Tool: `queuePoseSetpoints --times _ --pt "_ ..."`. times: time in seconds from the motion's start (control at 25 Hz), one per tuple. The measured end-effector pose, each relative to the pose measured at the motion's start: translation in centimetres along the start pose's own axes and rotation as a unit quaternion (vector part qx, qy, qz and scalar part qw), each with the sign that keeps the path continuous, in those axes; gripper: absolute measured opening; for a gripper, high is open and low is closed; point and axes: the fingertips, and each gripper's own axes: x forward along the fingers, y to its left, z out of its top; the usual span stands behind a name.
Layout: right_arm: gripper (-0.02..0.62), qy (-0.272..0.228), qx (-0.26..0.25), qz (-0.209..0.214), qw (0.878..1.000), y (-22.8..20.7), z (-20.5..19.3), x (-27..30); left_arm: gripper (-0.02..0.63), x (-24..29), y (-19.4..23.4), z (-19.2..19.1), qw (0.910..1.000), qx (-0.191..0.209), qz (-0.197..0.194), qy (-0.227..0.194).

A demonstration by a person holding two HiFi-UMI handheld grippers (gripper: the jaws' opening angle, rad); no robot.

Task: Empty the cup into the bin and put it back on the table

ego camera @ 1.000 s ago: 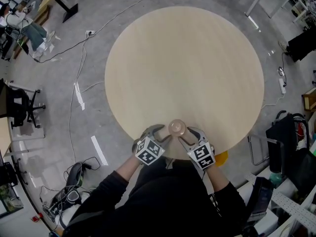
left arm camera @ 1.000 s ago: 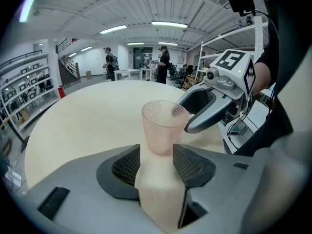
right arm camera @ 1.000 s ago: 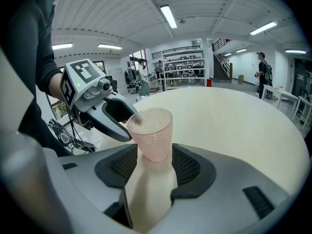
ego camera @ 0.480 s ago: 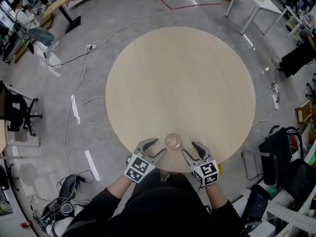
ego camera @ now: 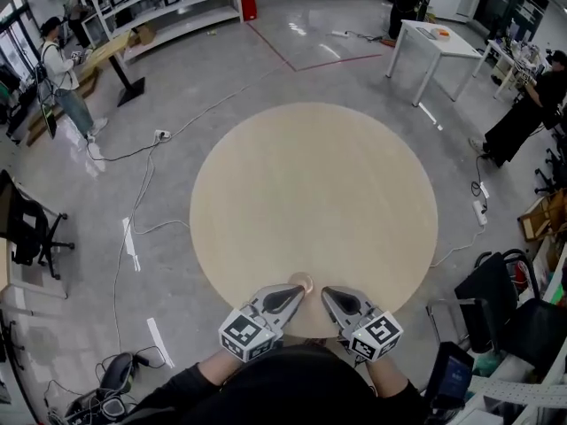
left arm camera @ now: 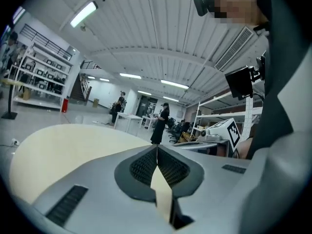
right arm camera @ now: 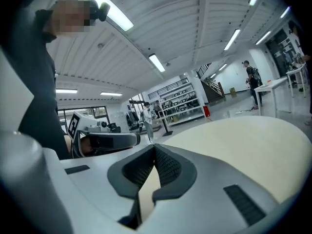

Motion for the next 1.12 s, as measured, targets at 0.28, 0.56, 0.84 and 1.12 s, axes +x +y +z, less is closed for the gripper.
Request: queuePoseSetpoints --times 0.28,0.56,0.84,1.12 --pt "0.017 -0.058 -0.064 -0.039 0.996 0.6 5.6 -1.5 0.028 0.8 -1.8 2.6 0.9988 0.028 0.023 -0.033" --pt "0.017 -0.091 -0.09 -0.047 0.991 1.3 7.2 -2.0 0.028 0.0 -2.0 4.3 0.9968 0.054 0.034 -0.048" --pt "0.017 -0.098 -0.052 -0.082 0.991 0.2 6.5 -2.9 0.028 -1.1 -1.9 4.5 0.9957 0.043 0.061 -0.054" --pt "0.017 -0.084 -0.045 -0.074 0.993 1.7 5.0 -2.6 0.028 -1.9 -2.3 3.4 0.9968 0.036 0.055 -0.044"
